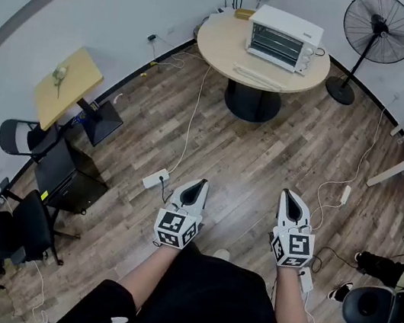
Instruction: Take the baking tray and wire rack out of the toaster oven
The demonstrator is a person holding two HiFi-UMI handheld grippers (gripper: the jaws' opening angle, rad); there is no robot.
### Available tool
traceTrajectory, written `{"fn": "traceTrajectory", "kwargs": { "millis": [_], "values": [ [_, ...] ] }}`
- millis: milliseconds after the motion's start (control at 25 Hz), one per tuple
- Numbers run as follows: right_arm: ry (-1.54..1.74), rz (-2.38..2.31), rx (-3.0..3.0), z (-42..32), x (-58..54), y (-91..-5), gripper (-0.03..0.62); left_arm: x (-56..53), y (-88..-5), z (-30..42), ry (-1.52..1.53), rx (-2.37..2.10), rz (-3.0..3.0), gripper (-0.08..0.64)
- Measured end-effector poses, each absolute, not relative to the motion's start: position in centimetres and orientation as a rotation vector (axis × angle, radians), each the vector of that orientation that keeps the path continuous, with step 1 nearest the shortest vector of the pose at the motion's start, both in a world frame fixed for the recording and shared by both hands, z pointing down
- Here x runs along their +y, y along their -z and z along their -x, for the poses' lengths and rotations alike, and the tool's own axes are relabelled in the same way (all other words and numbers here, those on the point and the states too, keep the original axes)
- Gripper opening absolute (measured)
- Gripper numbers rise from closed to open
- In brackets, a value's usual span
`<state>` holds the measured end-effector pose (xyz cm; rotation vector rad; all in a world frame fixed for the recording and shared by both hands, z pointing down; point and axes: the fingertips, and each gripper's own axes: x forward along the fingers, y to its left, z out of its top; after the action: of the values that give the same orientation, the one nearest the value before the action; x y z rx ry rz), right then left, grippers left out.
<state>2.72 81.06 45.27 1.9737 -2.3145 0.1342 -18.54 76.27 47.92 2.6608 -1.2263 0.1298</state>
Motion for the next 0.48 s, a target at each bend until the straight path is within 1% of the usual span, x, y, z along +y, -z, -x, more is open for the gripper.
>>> {"fn": "traceTrajectory", "kwargs": {
  "millis": [200, 480],
  "values": [
    [-0.161, -2.044, -2.326, -3.6, 81.3, -45.4, -0.002, 76.3, -47.7, 18.3, -0.126, -1.235, -2.658, 0.020],
    [-0.229, -2.014, -2.297, -3.0, 80.5, -48.9, -0.002, 75.0, -48.7, 19.0, -0.185, -1.229, -2.659, 0.020]
  ]
}}
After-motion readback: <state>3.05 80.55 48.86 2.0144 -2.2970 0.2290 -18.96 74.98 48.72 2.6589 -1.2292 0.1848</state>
